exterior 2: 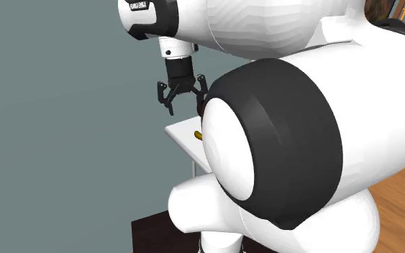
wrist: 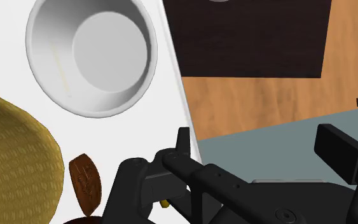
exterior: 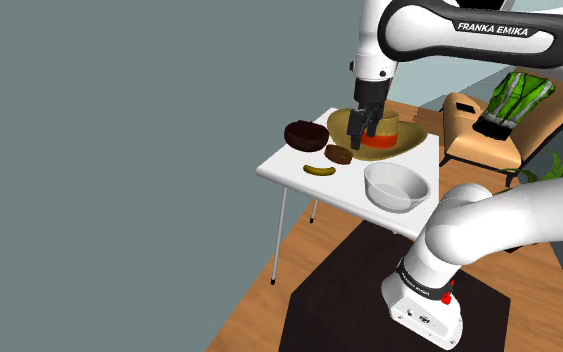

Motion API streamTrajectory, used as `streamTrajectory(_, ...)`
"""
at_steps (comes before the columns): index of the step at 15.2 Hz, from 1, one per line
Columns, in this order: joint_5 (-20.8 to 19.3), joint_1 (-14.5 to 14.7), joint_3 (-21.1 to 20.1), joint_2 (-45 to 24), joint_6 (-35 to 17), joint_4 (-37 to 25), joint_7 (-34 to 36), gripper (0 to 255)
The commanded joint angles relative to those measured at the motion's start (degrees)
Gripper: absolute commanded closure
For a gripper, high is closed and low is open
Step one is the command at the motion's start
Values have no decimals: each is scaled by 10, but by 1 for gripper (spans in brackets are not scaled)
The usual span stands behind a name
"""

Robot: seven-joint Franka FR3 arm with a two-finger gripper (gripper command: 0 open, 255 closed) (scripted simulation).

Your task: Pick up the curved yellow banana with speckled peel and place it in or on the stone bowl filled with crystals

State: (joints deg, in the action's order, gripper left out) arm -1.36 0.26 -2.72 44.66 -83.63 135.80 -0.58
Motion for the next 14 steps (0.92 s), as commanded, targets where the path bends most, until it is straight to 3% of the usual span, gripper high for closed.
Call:
streamTrajectory(1, 0, 0, 0, 0, 0, 0, 0, 0)
streamTrajectory(8, -26, -10, 52, -65, -152, 58, -63, 0)
streamTrajectory(14, -35, -16, 95, -158, -283, 72, -118, 0)
